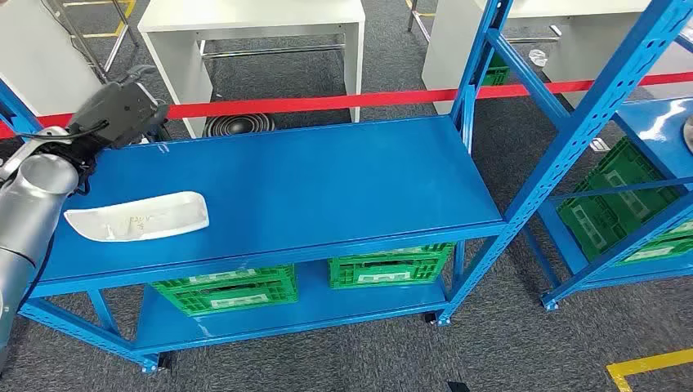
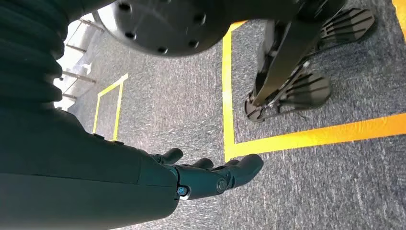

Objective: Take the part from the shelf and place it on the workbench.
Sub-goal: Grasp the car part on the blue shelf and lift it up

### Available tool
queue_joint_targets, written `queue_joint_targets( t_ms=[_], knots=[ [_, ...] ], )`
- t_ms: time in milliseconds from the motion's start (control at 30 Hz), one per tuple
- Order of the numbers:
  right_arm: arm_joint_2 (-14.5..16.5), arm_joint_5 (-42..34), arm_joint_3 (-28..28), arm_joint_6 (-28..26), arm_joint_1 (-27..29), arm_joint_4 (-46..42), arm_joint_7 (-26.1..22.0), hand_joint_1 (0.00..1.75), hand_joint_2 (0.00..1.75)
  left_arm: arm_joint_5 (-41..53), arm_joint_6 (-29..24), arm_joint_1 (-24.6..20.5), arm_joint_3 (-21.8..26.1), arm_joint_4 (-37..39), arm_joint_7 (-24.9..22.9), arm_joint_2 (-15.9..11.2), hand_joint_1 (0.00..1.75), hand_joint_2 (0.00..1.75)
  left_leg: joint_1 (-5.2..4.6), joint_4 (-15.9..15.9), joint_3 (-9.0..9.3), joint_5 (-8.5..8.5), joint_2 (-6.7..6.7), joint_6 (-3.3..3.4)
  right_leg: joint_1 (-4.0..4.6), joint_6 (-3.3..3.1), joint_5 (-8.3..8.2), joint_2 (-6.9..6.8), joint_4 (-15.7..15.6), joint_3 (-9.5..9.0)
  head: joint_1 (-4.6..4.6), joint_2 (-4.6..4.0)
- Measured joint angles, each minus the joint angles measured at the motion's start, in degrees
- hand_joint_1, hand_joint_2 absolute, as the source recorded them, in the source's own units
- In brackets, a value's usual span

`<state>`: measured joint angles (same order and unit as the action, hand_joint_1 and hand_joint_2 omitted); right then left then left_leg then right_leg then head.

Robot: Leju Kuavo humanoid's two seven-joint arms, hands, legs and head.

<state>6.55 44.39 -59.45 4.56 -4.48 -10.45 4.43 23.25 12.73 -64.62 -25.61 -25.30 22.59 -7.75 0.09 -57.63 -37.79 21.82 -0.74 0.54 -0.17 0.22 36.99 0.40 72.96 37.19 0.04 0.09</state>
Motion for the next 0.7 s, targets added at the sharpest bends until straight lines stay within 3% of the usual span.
queue_joint_targets(
  t_ms=[67,133,167,300,500,600,700],
  knots=[
    [0.0,-0.1,-0.2,0.0,0.0,0.0,0.0,0.0,1.75,-2.2,2.2,1.0,0.8,-0.4,1.1,0.0,0.0,1.75,0.0,-0.2,0.28,0.25,-0.03,-0.14,-0.02,-0.17,-3.23,-0.04,-5.0,-1.73,0.0,0.0],
    [0.0,-0.3,-0.7,0.0,0.0,0.0,0.1,0.0,1.75,-6.4,6.0,2.9,2.4,-1.4,2.9,-0.1,0.0,1.75,-0.09,-0.4,0.58,0.62,-0.08,-0.52,0.1,-0.75,-7.19,-0.13,-12.0,-4.1,-0.02,0.0],
    [0.0,-0.4,-1.0,-0.1,0.0,0.0,0.1,0.0,1.75,-8.5,7.9,3.9,3.1,-2.1,3.5,-0.1,0.0,1.75,-0.19,-0.5,0.58,0.72,-0.12,-0.76,0.14,-1.06,-7.99,-0.15,-13.9,-4.66,-0.04,0.0],
    [0.1,-1.0,-1.9,-0.4,0.0,0.0,0.2,0.0,1.75,-14.5,13.3,8.3,5.2,-6.7,5.3,-0.6,0.0,1.75,-0.5,-0.2,0.74,0.89,-0.12,-0.29,0.21,-1.47,-8.37,-0.06,-14.6,-4.76,-0.14,0.0],
    [0.1,-1.4,-3.4,-0.9,0.2,0.0,0.4,0.0,1.75,-16.9,15.5,14.8,5.5,-16.3,5.7,-2.5,0.0,1.75,-0.49,0.3,1.1,0.4,0.02,-1.13,0.26,-2.04,-8.39,0.16,-14.6,-4.73,-0.14,0.0],
    [0.1,-1.7,-3.9,-1.0,0.2,0.0,0.8,0.0,1.75,-14.9,14.0,17.2,5.4,-19.2,5.7,-3.4,0.0,1.75,-0.48,0.4,1.13,0.4,0.01,-1.42,0.27,-2.18,-8.31,0.13,-14.5,-4.72,-0.13,0.0],
    [0.1,-1.9,-4.4,-1.0,0.2,0.0,1.0,0.0,1.75,-10.0,8.7,18.6,4.9,-20.4,6.1,-3.8,0.0,1.75,-0.47,0.4,1.11,0.45,-0.02,-1.55,0.27,-2.27,-8.24,0.12,-14.5,-4.72,-0.13,0.0]
  ],
)
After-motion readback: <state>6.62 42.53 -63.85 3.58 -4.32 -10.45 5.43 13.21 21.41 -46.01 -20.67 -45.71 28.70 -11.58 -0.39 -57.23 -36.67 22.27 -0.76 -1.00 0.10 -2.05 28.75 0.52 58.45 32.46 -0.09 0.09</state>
